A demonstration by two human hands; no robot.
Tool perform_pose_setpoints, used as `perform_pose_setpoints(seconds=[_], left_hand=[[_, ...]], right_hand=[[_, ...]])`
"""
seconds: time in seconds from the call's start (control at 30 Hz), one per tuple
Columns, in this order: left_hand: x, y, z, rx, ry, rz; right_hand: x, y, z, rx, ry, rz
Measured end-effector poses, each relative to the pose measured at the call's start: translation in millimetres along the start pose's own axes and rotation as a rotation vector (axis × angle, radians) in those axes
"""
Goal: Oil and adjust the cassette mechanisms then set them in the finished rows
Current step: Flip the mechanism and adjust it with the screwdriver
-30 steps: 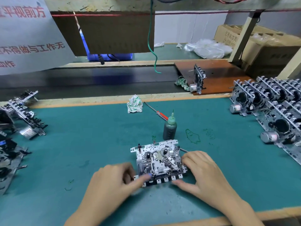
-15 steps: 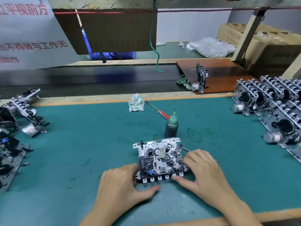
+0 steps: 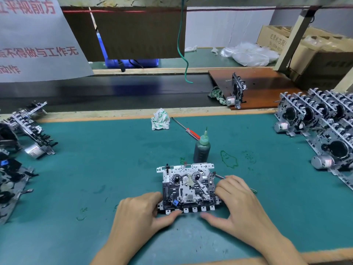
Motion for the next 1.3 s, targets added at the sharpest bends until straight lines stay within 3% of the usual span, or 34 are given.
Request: perform_pose_setpoints(seconds=[0.13,0.3,0.4,0.6,0.83,0.93,1.03,1.2,1.3], left_hand=[[1.4,-0.1,-1.8,-0.004,0.003,0.061],[-3.9,0.4,-11.0,0.109,0.042,-0.046],[-6.0,0.4,-9.1,0.143,0.045,-0.033],[0.3,-0.7,5.4,-0.019,-0.046,0.112],[-2.5,-0.9,3.2,-0.093,0.011,-0.009],[-1.7,-1.9,3.5,-0.152,0.009,0.015],[-0.8,-2.4,-1.6,-0.099,0.025,0.034],[-6.8,-2.7,-11.4,0.039,0.036,-0.077],[-5.0,-0.1,-9.1,0.023,0.010,-0.089]], right_hand=[[-2.2,-1.3,0.0,-0.031,-0.039,-0.045],[-3.6,-0.9,3.2,-0.019,0.016,-0.075],[-2.5,0.4,4.1,0.002,0.060,-0.079],[-3.4,-2.9,4.0,-0.004,-0.050,-0.122],[-2.8,-2.7,4.2,0.007,0.059,-0.094],[-4.0,-3.2,4.8,0.004,0.048,-0.101],[-5.6,-3.6,7.2,-0.006,-0.009,-0.118],[-3.0,-4.8,7.0,-0.006,0.030,-0.100],[-3.4,-4.6,7.4,0.004,0.050,-0.079]])
Point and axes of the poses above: each hand's wrist, its own y-axis towards the middle knuckle, its own x-axis out of the back of the hand, z = x × y, the point moved 2 cm from there along y, towards the middle knuckle, and after that the axes turned 5 degrees about x, right-handed, at the moved point
